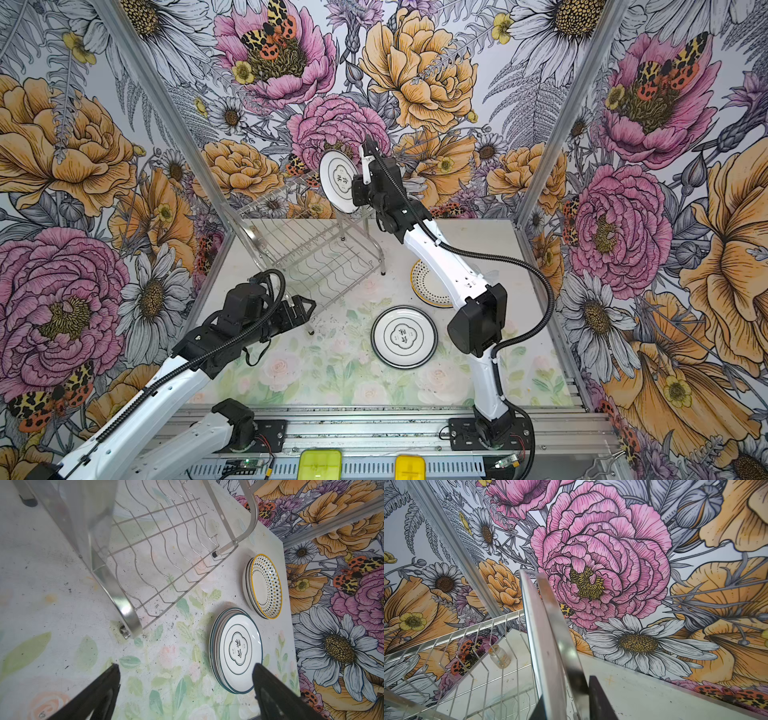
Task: Unload the plates from the dish rack
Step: Pick up the plate from the dish rack.
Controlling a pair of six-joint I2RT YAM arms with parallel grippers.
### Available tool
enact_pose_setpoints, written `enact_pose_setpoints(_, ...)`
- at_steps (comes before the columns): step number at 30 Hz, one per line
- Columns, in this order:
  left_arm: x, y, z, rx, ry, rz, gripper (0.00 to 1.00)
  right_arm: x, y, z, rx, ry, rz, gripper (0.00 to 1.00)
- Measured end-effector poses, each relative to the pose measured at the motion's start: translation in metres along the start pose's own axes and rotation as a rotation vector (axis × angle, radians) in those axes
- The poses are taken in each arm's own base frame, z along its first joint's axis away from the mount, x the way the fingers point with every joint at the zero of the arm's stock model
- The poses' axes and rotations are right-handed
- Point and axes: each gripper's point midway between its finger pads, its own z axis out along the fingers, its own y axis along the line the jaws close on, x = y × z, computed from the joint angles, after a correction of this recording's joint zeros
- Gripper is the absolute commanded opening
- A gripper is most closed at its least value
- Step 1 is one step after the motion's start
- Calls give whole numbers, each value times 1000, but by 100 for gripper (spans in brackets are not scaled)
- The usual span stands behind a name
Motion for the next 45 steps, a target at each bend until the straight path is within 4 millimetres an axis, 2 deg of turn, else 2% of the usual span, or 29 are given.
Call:
enact_pose_setpoints(9,1,1,2,-6,6,0,99,2,12,-1,-32,6,-7,12)
enact_pose_setpoints(19,0,3,4,-14,9,-4,99,3,10,-1,21,3,-83,0)
enact_pose_setpoints(37,4,5,8,-20,26,-5,99,-12,24,-10,87,-48,-199,0)
enact_pose_setpoints(45,3,6,9,-20,23,-10,99,-28,33,-16,84,-106,-215,0)
